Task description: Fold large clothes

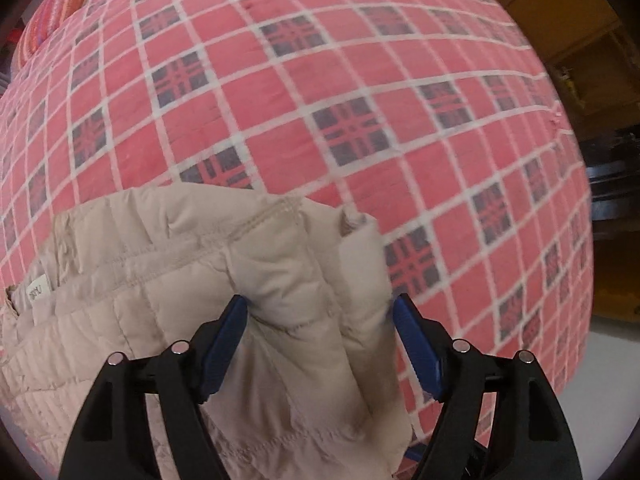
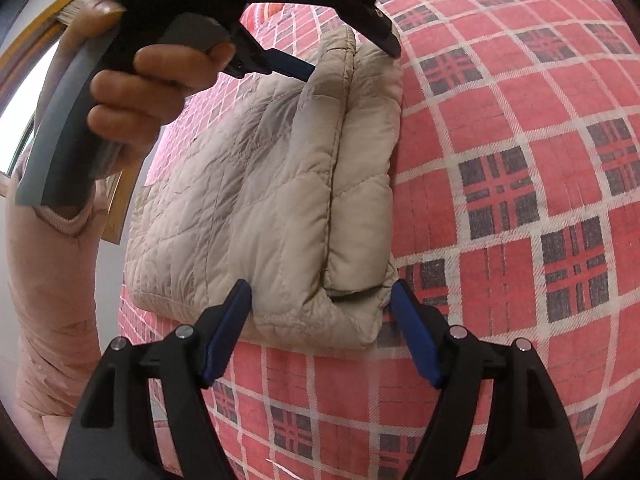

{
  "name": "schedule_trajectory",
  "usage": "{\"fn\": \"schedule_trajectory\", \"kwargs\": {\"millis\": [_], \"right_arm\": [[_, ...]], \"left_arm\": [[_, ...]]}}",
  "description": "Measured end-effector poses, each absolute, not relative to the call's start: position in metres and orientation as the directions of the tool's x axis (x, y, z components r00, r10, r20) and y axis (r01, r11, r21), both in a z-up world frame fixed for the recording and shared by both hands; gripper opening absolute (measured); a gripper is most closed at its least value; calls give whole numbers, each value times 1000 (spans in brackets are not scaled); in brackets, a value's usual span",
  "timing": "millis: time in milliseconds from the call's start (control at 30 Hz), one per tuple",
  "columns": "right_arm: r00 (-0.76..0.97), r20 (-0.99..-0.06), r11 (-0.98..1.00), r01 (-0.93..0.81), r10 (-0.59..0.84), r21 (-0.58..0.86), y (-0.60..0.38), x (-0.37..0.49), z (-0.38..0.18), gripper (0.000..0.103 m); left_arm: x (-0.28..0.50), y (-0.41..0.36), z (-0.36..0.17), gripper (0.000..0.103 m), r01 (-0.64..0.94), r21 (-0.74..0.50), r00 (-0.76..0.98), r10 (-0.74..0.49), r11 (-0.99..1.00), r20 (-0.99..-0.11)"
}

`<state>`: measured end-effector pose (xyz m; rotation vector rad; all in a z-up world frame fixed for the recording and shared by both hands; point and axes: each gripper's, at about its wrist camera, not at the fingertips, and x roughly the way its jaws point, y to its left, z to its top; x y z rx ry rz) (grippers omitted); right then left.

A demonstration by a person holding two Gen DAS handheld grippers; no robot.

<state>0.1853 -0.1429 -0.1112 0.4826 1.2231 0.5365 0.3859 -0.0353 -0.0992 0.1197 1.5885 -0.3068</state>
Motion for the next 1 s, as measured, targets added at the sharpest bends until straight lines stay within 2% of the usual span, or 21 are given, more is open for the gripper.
{"fn": "schedule_trajectory", "kwargs": {"millis": [67,100,133,167,200,233,333,500,833,1000], "right_arm": [[243,-752,788,-121,613,604,-141,187,-113,68],[240,-754,789,-122,612,602,-140,189,-112,63],[235,-753,787,-127,615,603,-137,189,-112,56],[235,-756,791,-131,611,598,-135,189,-111,54],[237,-759,795,-140,606,590,-130,188,-108,46],[241,-762,799,-154,601,581,-126,187,-105,39],[265,-775,819,-184,574,544,-116,183,-95,27],[308,-769,828,-231,560,511,-100,176,-65,19],[335,-748,804,-411,572,430,-25,163,18,18],[293,-738,746,-531,607,402,31,163,44,17]], "left_arm": [[384,-40,-102,75,283,-88,-36,-81,955,-996],[385,-42,-104,70,288,-74,-31,-68,955,-997],[383,-43,-105,62,294,-45,-24,-40,955,-999],[383,-43,-105,58,296,-36,-22,-31,954,-999],[382,-42,-105,50,297,-37,-20,-32,954,-999],[381,-41,-103,40,297,-46,-19,-42,954,-999],[376,-35,-90,20,277,-102,-14,-103,955,-995],[368,-6,-46,14,268,-190,47,-210,944,-977],[345,117,49,13,209,-393,200,-432,896,-879],[327,190,69,13,154,-445,279,-471,882,-836]]}}
